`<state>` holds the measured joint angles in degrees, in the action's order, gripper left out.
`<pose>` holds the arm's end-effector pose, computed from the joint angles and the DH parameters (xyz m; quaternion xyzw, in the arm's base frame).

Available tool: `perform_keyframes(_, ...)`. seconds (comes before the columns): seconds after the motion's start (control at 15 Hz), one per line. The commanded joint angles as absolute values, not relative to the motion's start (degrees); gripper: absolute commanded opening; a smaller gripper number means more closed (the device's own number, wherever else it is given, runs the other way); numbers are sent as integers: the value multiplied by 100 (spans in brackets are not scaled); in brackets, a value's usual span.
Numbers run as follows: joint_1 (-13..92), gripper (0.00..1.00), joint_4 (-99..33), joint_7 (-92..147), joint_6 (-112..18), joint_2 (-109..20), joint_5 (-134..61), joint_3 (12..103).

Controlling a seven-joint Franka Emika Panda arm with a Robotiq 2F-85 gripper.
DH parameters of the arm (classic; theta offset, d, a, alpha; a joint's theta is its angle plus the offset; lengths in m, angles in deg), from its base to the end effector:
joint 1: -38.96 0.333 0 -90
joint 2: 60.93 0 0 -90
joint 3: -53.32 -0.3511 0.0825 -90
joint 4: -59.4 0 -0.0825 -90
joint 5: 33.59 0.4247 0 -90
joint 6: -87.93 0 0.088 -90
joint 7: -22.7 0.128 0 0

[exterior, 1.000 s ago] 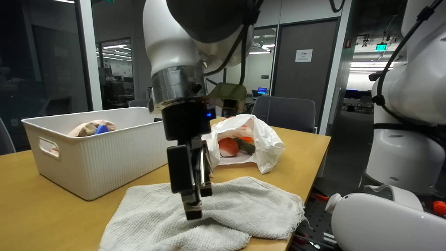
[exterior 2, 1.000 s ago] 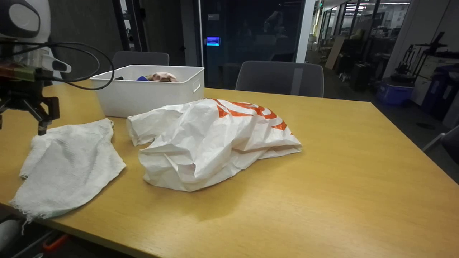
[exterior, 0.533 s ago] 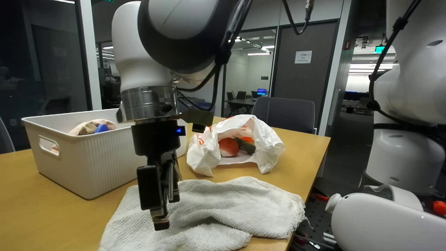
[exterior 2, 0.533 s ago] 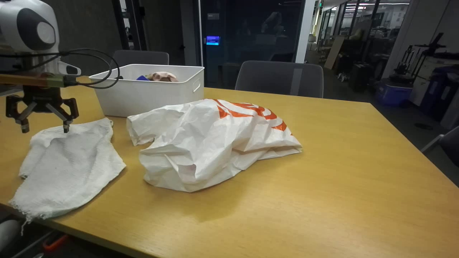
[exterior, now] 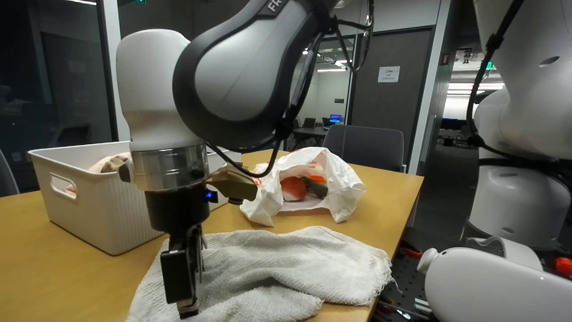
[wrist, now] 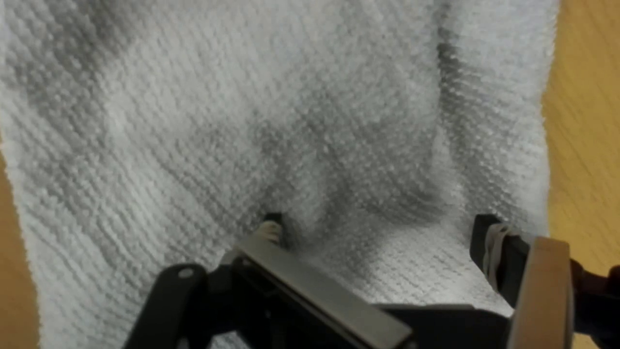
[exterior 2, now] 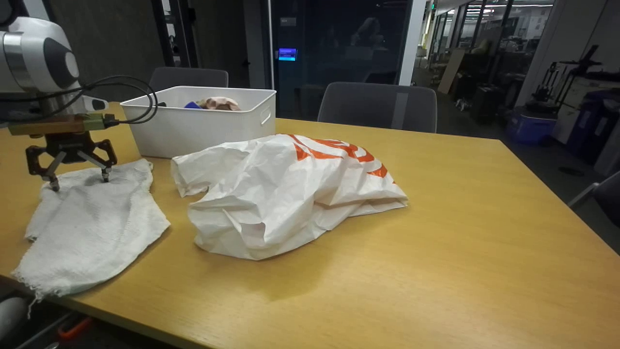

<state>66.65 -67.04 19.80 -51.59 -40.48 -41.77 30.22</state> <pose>0.3620 0.4481 0.2005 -0.8680 -0.4936 0.0530 0.0045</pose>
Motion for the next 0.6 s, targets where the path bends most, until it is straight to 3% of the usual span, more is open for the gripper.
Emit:
perform_keyframes(0.0, 6946, 100, -6525, 2221, -5433, -3898, -4879, 3225)
perform_keyframes(0.07, 6988, 100, -6519, 2275, -5484, -3874, -5019, 3262)
perform_keyframes(0.13, 7006, 75, -6534, 2298, -5526, -3860, -5100, 3276)
perform_keyframes(0.2, 7025, 74, -6548, 2326, -5550, -3852, -5185, 3297)
perform_keyframes(0.53, 6961, 35, -6608, 2375, -5507, -3953, -5256, 3344)
